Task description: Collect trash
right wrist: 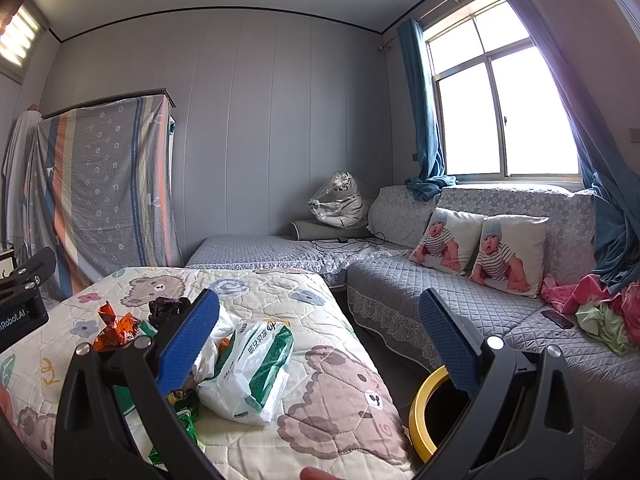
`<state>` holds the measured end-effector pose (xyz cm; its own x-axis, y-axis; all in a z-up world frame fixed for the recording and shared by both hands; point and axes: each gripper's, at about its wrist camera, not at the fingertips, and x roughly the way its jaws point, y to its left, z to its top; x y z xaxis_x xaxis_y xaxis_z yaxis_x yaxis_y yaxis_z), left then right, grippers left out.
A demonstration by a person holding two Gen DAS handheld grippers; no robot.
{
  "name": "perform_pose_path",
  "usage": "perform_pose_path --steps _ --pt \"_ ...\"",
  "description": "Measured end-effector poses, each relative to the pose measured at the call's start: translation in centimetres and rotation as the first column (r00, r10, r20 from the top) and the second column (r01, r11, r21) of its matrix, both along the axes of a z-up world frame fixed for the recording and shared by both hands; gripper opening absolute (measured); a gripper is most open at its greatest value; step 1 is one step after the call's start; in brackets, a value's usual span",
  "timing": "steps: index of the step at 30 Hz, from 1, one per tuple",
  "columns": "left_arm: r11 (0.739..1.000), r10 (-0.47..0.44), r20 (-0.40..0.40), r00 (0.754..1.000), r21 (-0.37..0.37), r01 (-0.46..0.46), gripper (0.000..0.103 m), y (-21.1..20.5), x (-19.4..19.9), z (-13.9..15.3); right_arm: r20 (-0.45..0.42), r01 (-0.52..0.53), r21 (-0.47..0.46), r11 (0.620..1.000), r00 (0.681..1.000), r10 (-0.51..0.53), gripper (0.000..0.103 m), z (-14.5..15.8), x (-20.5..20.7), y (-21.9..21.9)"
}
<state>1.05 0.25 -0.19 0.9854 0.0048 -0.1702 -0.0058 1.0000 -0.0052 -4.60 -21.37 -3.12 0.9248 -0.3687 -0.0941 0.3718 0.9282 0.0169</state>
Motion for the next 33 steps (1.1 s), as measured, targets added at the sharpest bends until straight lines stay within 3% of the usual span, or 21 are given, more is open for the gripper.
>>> perform_pose_path --steps 33 --pt "1.000 -0.007 0.003 1.000 0.007 0.007 0.095 -0.34 -0.05 -0.20 -0.004 -0.002 0.010 1.000 1.000 0.002 0.095 0.04 0.10 -0.29"
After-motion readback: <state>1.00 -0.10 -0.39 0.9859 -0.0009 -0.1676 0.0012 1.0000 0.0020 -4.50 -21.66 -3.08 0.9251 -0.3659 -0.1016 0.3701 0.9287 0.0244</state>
